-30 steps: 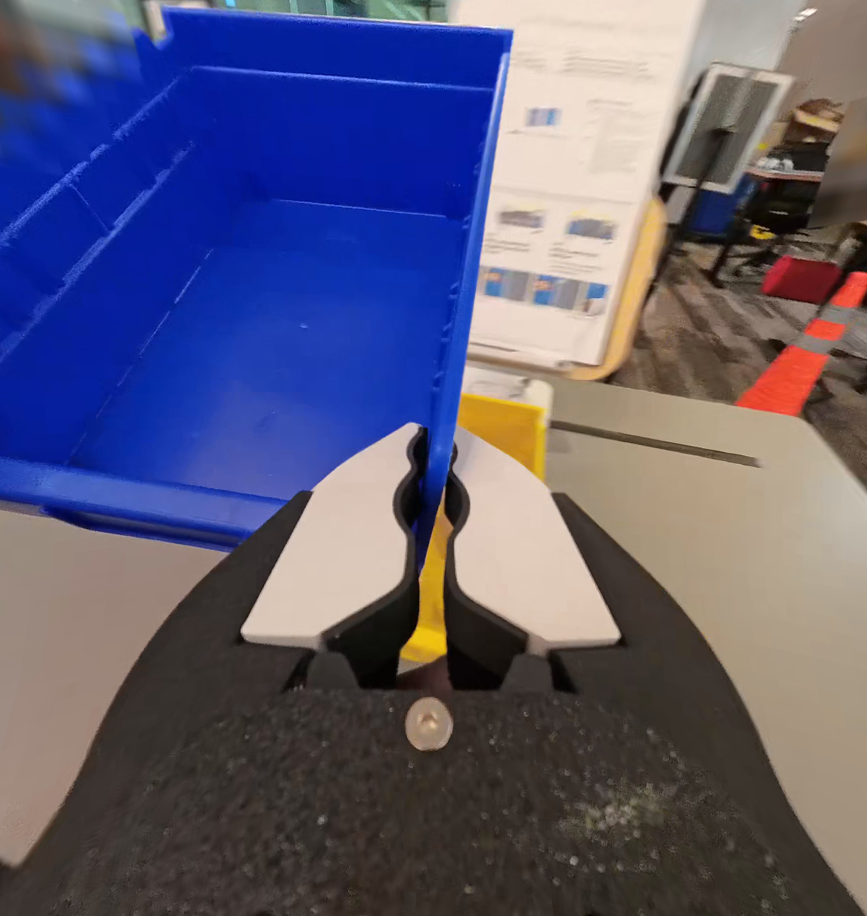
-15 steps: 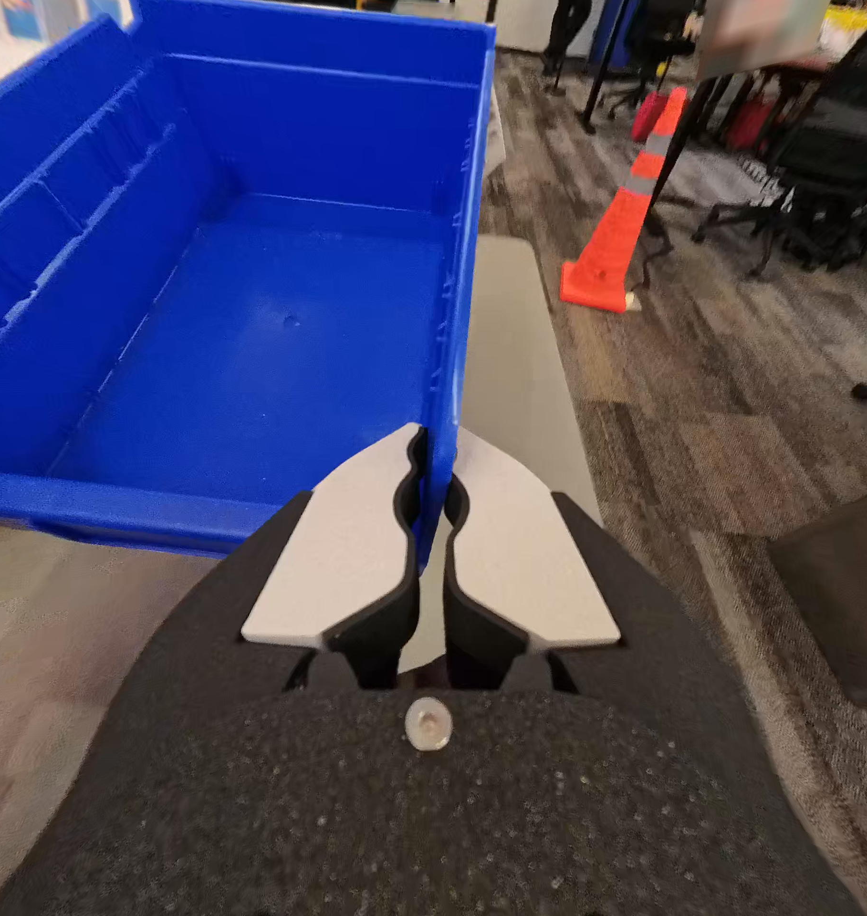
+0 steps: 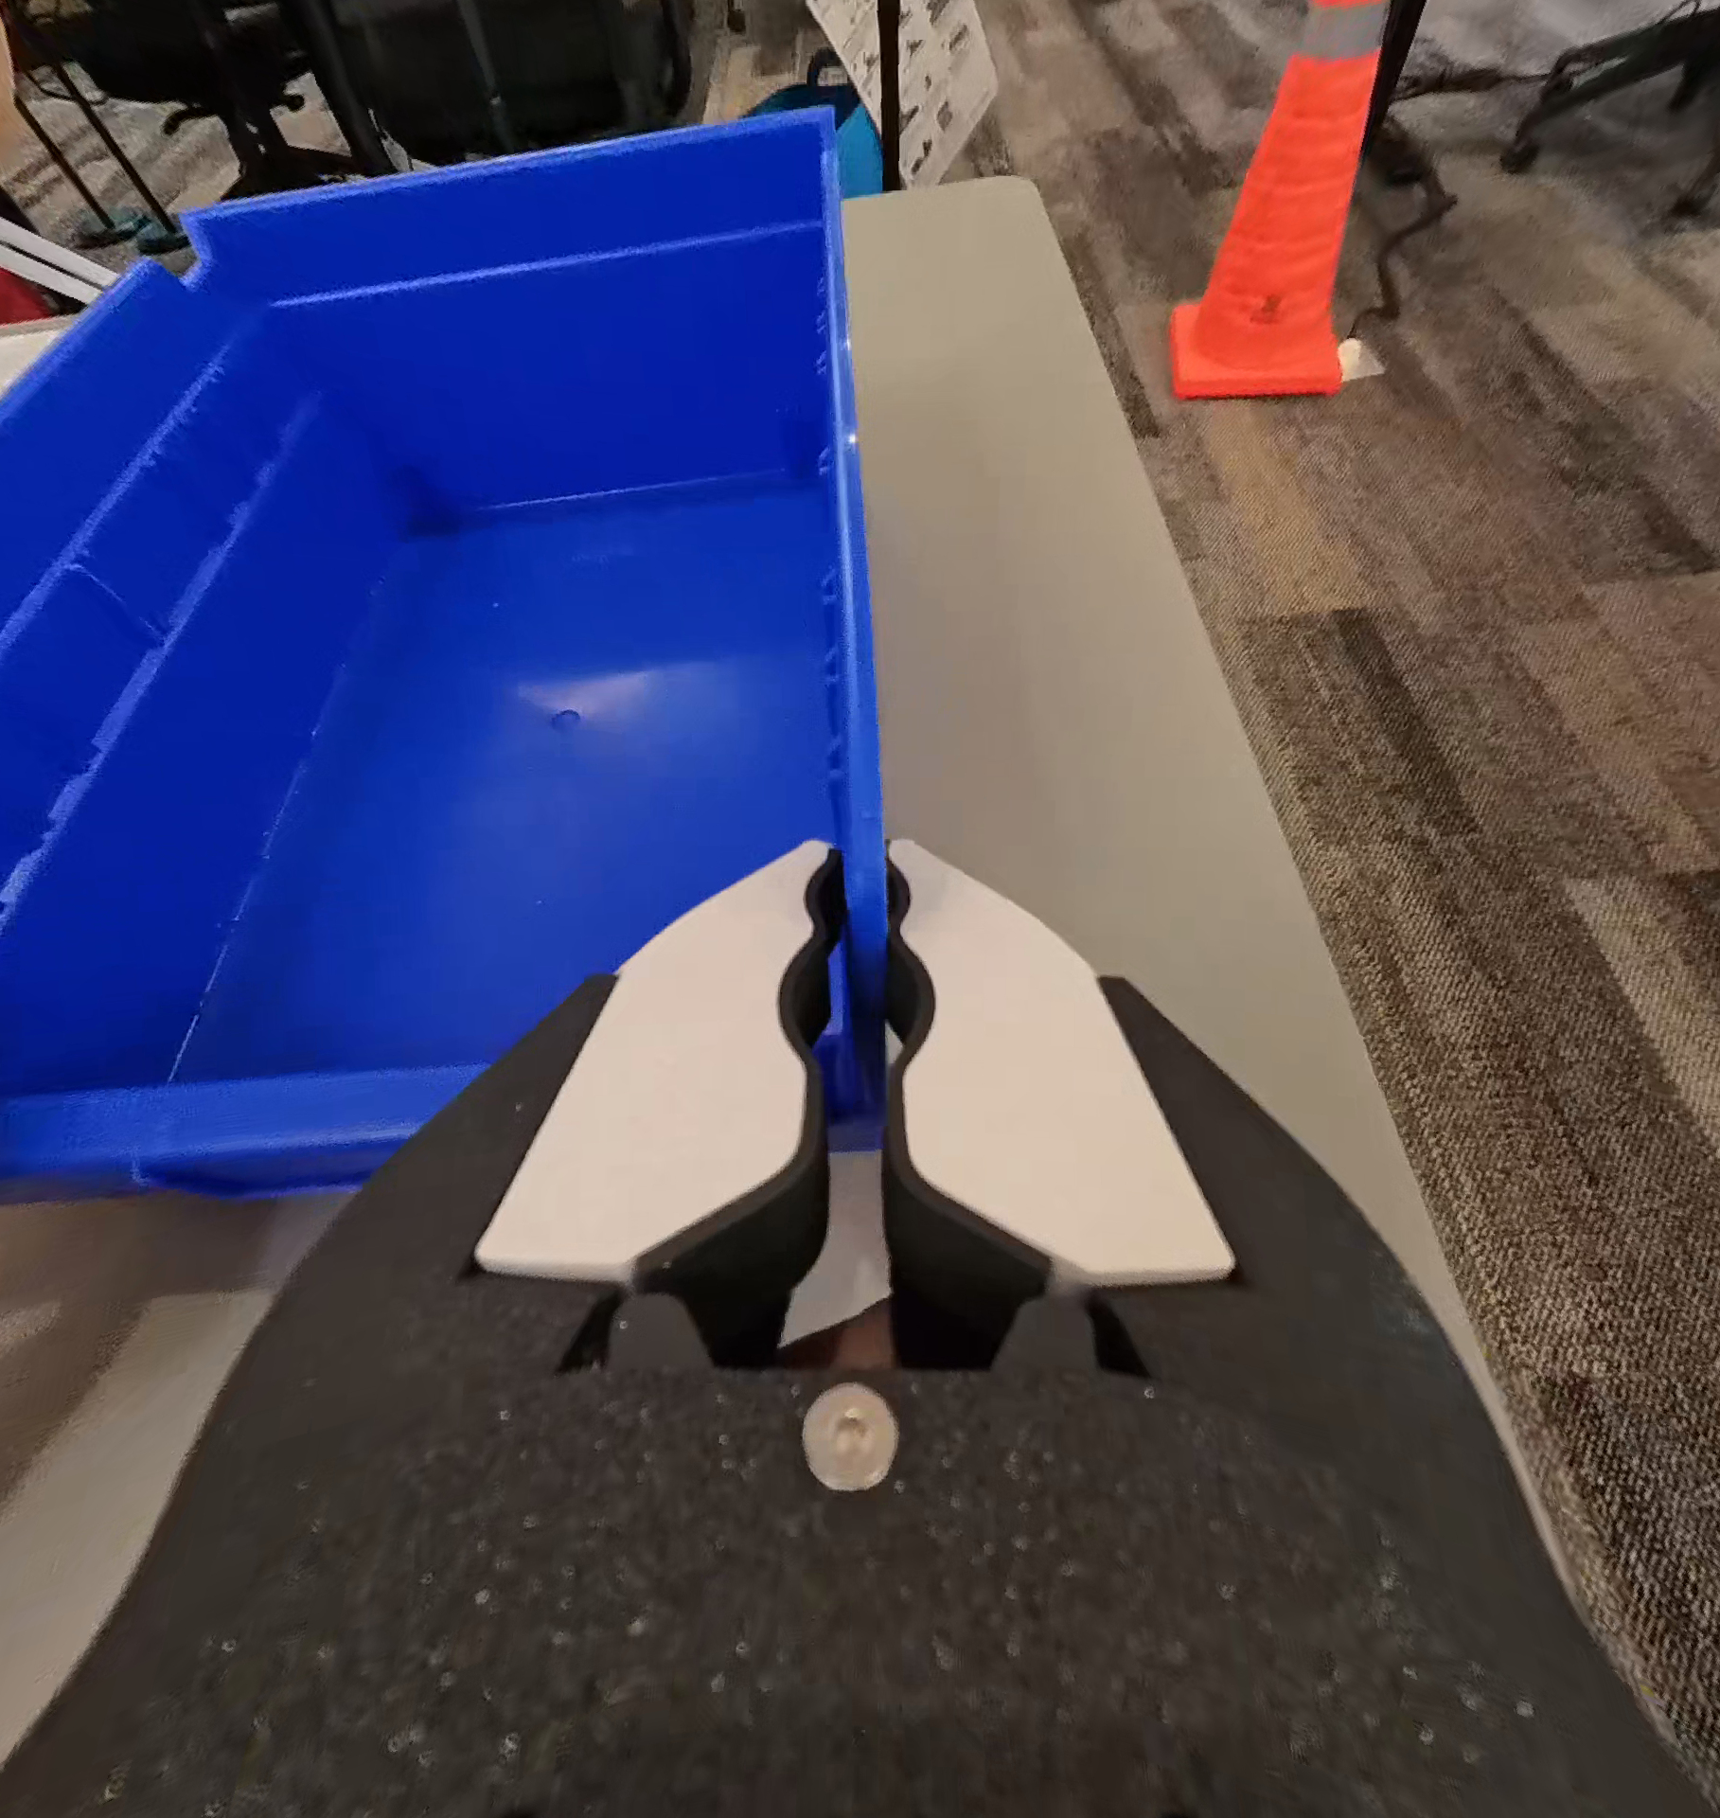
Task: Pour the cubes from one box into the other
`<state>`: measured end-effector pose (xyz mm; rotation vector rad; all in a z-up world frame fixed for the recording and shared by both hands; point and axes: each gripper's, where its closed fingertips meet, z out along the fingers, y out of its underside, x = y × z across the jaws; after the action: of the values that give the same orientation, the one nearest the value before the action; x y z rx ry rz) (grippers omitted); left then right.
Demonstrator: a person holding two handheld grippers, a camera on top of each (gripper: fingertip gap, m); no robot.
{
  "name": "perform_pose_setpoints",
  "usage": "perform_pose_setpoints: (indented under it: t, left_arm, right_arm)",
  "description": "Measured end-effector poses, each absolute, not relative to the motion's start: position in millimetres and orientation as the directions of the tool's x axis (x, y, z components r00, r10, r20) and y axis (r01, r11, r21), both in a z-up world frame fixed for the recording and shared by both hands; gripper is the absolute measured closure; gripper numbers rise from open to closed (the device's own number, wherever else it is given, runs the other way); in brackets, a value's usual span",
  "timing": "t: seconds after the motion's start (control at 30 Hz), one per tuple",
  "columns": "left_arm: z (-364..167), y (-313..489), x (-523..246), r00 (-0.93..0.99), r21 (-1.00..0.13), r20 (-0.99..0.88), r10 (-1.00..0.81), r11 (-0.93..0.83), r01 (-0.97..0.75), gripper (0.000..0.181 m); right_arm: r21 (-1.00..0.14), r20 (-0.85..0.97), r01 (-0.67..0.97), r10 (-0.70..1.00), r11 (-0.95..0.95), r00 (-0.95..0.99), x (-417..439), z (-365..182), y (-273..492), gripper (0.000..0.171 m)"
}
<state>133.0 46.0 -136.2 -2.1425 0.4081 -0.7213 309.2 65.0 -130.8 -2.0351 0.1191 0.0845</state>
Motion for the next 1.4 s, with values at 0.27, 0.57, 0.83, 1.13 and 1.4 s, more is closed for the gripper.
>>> perform_pose_setpoints:
  t: [0.27, 0.57, 0.83, 1.13, 1.4]
  left_arm:
    - [-43.8, 24.3, 54.3, 0.743, -0.907, 0.209, -0.636, -0.411, -0.096, 0.134]
    - [-54.4, 35.4, -210.4, 0.948, -0.917, 0.027, -0.318, -0.384, -0.103, 0.1]
    - [-138.5, 50.3, -230.0, 0.944, -0.825, 0.138, -0.301, -0.563, -0.059, 0.131]
    - [-123.6, 63.9, -267.8, 0.976, -0.841, 0.122, -0.179, -0.541, 0.006, 0.178]
    - [-67.5, 69.1, -392.9, 0.995, -0.916, 0.071, -0.067, -0.4, 0.039, 0.18]
  right_arm:
    - [-0.945, 0.086, 0.064, -0.055, -0.321, 0.995, 298.2, -43.2, 31.8, 0.141]
    - [-0.961, -0.078, 0.079, 0.534, -0.266, 0.842, 15.4, -17.6, 22.1, 0.119]
    - [-0.879, -0.007, 0.139, 0.304, -0.456, 0.953, -63.9, -121.1, 47.5, 0.118]
    - [-0.88, 0.055, 0.088, 0.085, -0.466, 0.995, -78.1, -115.9, 49.4, 0.168]
    - [-0.944, 0.038, 0.083, 0.145, -0.319, 0.989, -201.4, -63.6, 68.6, 0.167]
